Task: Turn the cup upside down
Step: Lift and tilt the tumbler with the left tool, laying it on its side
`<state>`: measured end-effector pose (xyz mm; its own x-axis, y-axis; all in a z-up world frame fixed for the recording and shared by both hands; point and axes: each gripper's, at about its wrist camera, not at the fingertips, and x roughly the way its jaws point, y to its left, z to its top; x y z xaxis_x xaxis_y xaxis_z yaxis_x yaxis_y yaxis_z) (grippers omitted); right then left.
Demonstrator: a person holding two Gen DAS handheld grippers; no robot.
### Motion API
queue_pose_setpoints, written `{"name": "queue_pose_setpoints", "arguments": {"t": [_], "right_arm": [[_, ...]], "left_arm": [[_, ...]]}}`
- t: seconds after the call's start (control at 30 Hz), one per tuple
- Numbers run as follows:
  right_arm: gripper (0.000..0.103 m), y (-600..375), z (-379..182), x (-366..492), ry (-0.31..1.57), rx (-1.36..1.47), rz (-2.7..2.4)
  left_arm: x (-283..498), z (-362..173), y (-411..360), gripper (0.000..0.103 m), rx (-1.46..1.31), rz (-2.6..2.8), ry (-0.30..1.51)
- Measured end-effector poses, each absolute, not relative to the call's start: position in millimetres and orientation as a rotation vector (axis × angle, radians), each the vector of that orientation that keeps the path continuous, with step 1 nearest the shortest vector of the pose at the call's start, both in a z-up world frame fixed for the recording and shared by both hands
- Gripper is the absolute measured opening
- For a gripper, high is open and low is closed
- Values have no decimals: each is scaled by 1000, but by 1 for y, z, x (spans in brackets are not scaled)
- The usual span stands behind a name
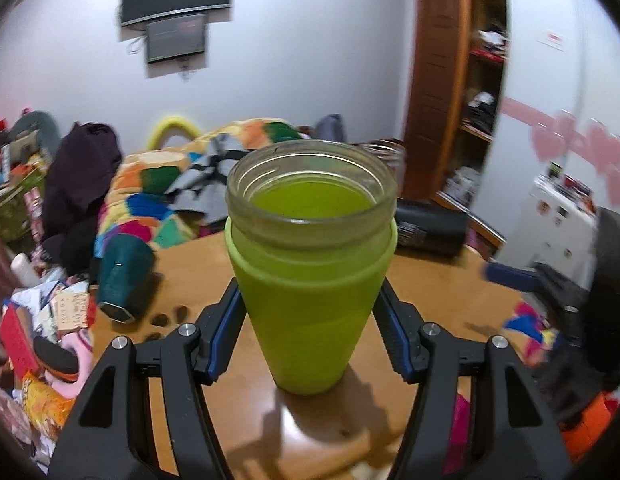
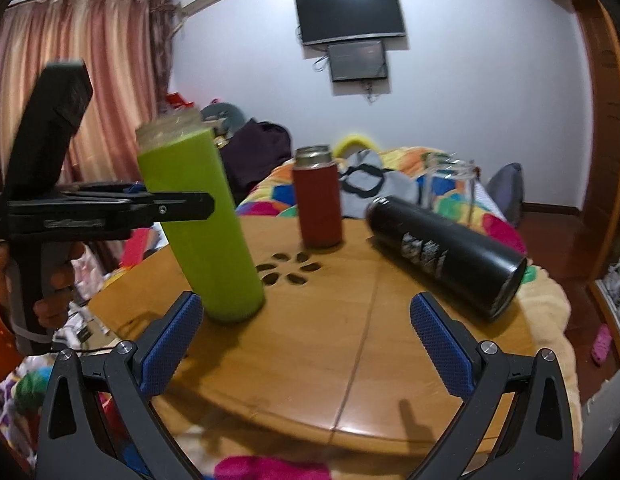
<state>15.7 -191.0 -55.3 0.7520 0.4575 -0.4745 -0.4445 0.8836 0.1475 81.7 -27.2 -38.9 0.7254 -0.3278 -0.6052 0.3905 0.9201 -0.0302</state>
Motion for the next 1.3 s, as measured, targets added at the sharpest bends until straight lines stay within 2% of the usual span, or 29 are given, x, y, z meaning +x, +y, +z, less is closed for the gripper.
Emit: {"name": "queue_pose_setpoints", "arguments": {"t": [0.4,0.5,0.57,0.63,1.3], "right_arm": [[102,-164,-79,20,565,-5,589],[90,-156,-80,23,568,-17,617],[74,-151,-80,25,576,-22,634],[67,-147,-81,29,587,-22,657],[63,-133,-79,28,556,-70,631]], "left_arm": [[62,-37,-49,62,14,-591,667],[67,-38,-43,62,-44,-617,673],[70,-39,-40,62,-73,-626,677],[75,-40,-34,62,-107,-632,681],[144,-93,36,66,-593,-673,818]]}}
